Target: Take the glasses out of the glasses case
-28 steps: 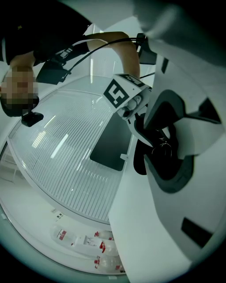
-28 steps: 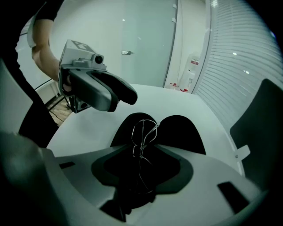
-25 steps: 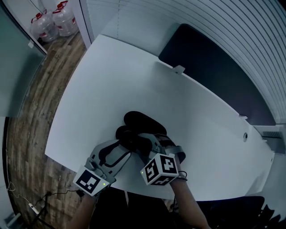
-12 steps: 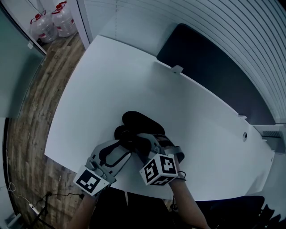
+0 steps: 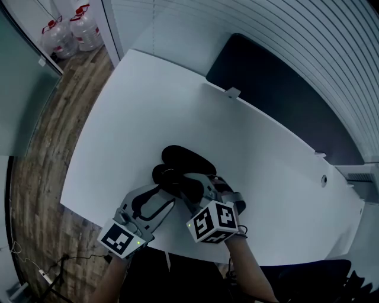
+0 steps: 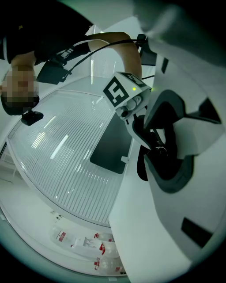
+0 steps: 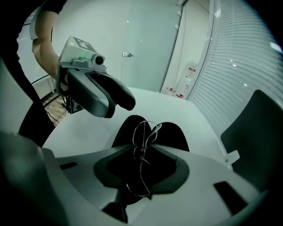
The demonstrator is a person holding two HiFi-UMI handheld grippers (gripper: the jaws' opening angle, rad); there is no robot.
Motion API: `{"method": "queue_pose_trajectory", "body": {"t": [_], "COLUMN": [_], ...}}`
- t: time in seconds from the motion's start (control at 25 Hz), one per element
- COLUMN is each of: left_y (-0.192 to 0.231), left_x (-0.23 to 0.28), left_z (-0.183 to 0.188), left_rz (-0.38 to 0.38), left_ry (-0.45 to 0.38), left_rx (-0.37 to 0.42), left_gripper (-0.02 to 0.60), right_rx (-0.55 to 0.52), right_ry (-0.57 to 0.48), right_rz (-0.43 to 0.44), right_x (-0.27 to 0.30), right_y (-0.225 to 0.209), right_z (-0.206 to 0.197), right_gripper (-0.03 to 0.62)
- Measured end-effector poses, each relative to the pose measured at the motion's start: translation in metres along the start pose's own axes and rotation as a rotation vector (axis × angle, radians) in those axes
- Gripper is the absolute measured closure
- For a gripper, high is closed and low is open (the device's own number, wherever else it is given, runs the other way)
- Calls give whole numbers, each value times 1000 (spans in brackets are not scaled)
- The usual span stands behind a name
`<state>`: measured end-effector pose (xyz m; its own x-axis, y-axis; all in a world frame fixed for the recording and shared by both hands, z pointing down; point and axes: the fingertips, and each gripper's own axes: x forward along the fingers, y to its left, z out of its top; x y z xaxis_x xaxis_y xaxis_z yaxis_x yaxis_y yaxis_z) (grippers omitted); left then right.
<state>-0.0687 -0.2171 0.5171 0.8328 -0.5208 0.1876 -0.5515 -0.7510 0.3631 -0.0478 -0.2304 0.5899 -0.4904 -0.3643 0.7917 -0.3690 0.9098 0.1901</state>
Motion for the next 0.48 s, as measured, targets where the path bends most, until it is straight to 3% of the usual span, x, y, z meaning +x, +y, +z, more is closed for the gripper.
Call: {"method": "queue_pose_trajectory", "body": {"t": [0.48], "left_y": [-15], "left_x": [10], "left_z": [9], "left_rz": [-30], "left_ry": [10], "left_rx": [40], "left_gripper": [414], "right_rx": [108], "right_ry": [-30], "right_rz": [-62], "right_x": [-31], "right_y": [-13], "right_z": [-5], "right_gripper": [471]}}
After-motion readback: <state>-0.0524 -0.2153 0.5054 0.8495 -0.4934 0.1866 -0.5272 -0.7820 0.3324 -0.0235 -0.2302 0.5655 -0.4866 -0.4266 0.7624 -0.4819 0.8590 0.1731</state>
